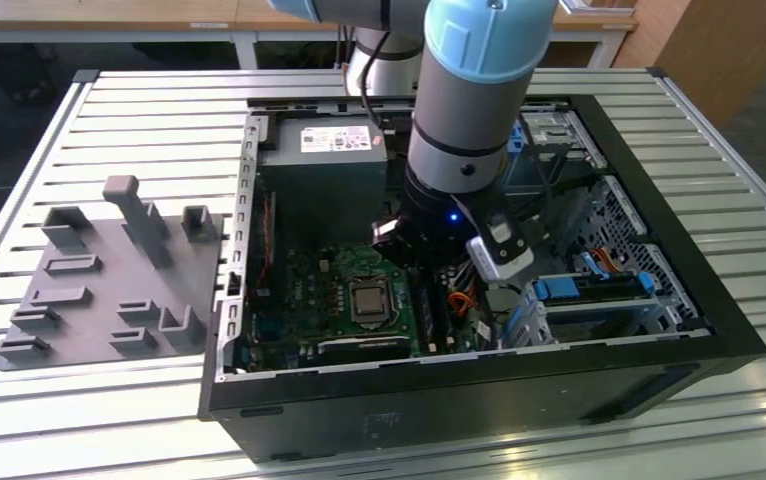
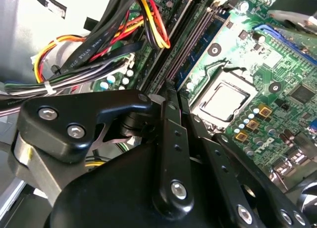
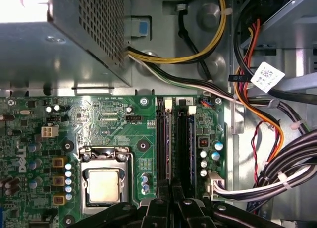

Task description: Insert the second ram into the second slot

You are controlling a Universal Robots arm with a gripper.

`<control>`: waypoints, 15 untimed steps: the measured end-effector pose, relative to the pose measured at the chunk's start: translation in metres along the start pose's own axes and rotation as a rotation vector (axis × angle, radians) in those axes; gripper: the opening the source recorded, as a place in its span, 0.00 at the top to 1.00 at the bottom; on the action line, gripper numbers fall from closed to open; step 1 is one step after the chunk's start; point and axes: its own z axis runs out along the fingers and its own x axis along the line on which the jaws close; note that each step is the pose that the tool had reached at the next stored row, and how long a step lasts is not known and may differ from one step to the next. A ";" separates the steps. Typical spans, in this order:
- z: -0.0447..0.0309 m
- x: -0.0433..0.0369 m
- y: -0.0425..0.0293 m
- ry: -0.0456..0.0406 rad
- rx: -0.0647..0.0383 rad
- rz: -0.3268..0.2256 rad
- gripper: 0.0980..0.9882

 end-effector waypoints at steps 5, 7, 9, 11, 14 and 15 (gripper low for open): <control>-0.0012 0.0000 0.0001 0.0000 0.000 0.000 0.96; -0.0012 -0.0002 0.0000 0.0001 0.000 -0.002 0.96; -0.0010 -0.0008 0.0000 0.0002 0.000 -0.006 0.96; -0.0008 -0.0012 0.0001 0.0003 0.000 -0.010 0.96; -0.0005 -0.0018 0.0001 0.0003 0.000 -0.014 0.96; -0.0004 -0.0020 0.0001 0.0004 0.000 -0.015 0.96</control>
